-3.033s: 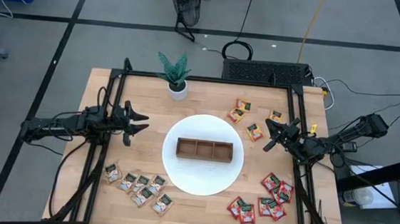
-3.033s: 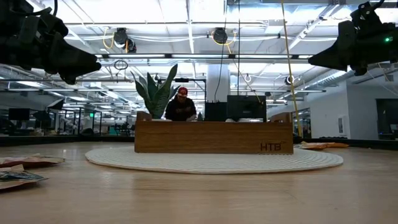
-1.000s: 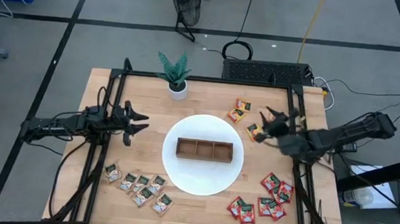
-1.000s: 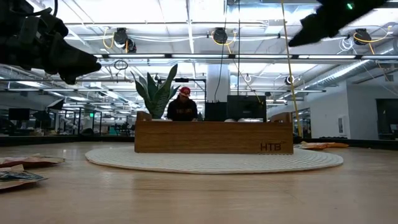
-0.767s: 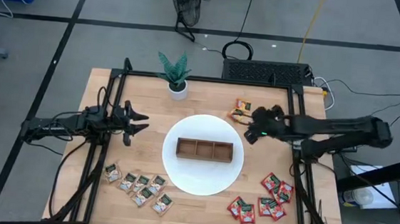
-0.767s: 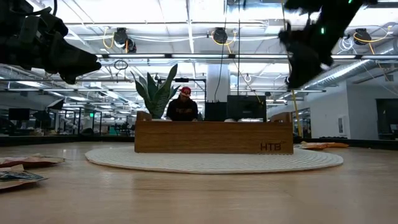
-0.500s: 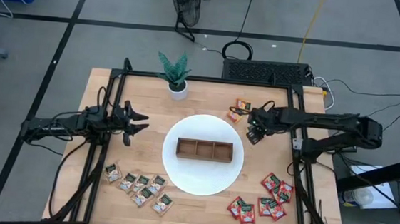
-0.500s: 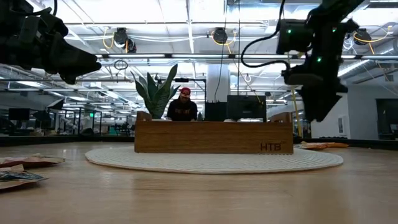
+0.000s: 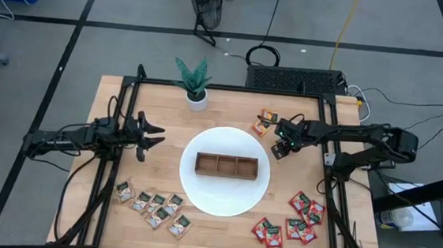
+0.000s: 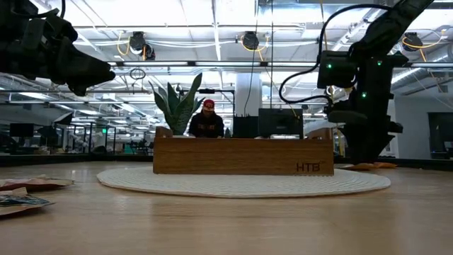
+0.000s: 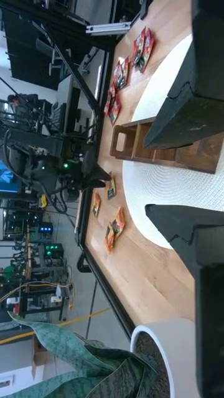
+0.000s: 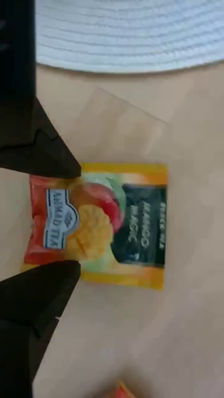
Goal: Pick & Place Tea
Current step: Put the yellow tea bag into the right section of the wooden organizer
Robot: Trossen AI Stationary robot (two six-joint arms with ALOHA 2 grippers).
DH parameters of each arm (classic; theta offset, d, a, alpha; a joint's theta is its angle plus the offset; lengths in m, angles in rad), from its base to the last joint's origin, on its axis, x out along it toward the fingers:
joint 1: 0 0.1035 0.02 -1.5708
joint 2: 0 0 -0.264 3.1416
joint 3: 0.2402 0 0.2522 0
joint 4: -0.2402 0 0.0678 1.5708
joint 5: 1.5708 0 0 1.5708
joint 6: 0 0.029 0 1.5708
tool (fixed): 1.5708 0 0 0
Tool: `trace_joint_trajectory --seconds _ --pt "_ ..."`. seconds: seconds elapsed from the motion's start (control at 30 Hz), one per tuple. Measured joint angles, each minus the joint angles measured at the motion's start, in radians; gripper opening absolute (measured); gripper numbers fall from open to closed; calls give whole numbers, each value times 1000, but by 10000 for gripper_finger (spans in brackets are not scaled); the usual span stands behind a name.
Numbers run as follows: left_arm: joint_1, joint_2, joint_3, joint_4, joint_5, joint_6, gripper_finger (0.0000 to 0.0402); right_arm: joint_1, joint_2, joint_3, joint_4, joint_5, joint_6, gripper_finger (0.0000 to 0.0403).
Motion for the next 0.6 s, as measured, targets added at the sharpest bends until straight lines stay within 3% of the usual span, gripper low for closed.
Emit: trace_joint_trajectory --seconds 0.27,0.47,0.6 --pt "0 0 0 0 0 0 157 0 16 -29 8 58 -41 211" --pt "0 0 0 0 0 0 157 0 53 -111 113 68 -35 209" --pt "0 0 0 0 0 0 157 2 50 -125 121 72 -28 184"
